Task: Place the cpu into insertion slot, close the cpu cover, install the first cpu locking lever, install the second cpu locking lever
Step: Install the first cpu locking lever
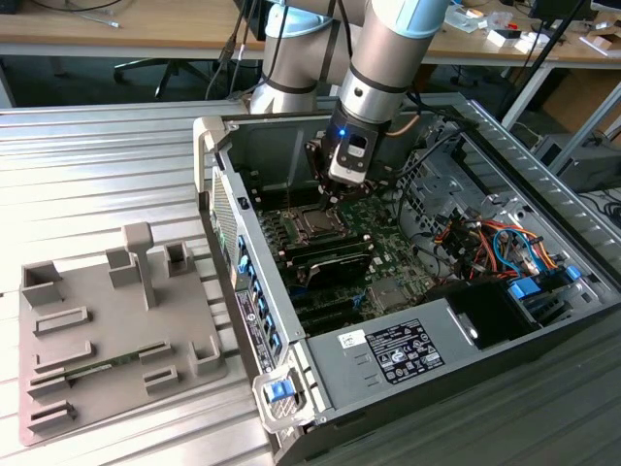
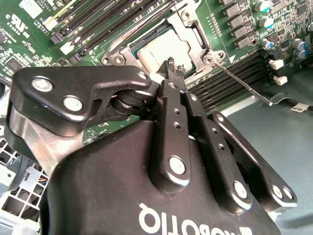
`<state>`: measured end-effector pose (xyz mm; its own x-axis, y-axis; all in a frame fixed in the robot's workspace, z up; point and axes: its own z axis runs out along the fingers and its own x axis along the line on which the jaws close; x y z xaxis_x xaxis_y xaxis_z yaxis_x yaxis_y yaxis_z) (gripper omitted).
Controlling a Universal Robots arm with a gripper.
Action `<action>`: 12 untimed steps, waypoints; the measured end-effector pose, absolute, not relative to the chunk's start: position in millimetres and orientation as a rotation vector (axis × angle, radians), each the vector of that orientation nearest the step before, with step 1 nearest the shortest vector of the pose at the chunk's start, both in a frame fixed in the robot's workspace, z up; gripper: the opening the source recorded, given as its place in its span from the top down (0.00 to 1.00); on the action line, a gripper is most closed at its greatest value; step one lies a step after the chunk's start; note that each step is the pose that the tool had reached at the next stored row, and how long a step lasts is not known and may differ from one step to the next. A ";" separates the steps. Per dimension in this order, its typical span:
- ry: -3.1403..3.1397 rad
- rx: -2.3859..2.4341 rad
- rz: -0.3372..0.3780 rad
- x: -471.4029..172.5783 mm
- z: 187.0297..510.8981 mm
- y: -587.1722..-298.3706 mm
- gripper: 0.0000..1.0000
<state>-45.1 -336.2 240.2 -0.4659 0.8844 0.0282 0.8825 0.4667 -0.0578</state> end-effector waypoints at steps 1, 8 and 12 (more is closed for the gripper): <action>-2.646 -1.590 0.054 -45.1 240.2 -336.2 0.89; -2.667 -1.556 0.055 -45.1 240.2 -336.2 0.89; -2.685 -1.526 0.056 -45.1 240.2 -336.2 0.89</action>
